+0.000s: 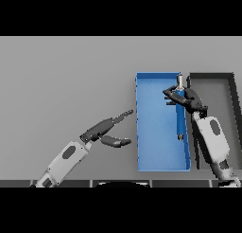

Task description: Pick up the blue pipe and place it into the blue bin.

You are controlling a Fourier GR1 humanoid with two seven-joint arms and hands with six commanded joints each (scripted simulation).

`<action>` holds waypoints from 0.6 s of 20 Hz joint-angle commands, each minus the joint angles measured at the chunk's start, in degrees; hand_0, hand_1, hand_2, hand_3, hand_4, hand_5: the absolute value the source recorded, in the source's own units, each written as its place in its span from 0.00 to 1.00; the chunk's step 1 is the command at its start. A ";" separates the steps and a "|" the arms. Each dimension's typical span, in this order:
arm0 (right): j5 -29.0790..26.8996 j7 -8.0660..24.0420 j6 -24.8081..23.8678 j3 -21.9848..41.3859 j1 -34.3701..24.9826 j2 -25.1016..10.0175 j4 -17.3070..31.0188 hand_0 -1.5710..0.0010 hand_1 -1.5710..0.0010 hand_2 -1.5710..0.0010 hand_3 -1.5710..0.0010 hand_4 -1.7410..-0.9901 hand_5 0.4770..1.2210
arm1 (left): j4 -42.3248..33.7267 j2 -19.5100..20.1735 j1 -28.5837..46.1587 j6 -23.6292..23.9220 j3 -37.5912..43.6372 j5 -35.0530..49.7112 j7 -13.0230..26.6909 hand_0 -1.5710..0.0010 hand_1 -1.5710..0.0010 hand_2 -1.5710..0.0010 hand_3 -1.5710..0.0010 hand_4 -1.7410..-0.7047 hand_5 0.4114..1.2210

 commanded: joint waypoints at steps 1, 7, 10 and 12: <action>-5.03 0.01 -3.42 4.01 -0.12 -2.26 0.99 0.07 0.12 0.15 0.49 0.28 0.96 | -0.27 0.09 0.40 -0.07 -0.01 0.19 -0.52 1.00 1.00 1.00 1.00 0.88 0.08; -20.79 -0.17 -6.51 21.00 -6.24 -12.04 0.32 0.76 0.77 0.78 0.87 0.67 0.82 | -0.07 -0.64 0.01 -0.09 -0.38 0.25 0.26 1.00 1.00 1.00 1.00 0.88 0.08; -17.13 -0.28 -4.33 24.13 -6.64 -15.49 -1.95 0.87 0.88 0.89 0.93 0.72 0.66 | -0.81 -0.18 0.42 0.05 -0.34 0.31 0.00 1.00 1.00 1.00 1.00 0.88 0.08; -15.60 0.01 -3.74 25.40 -7.38 -15.24 -1.99 0.90 0.92 0.93 0.96 0.73 0.58 | -0.60 0.23 0.34 -0.20 0.06 0.61 -0.24 1.00 1.00 1.00 1.00 0.88 0.08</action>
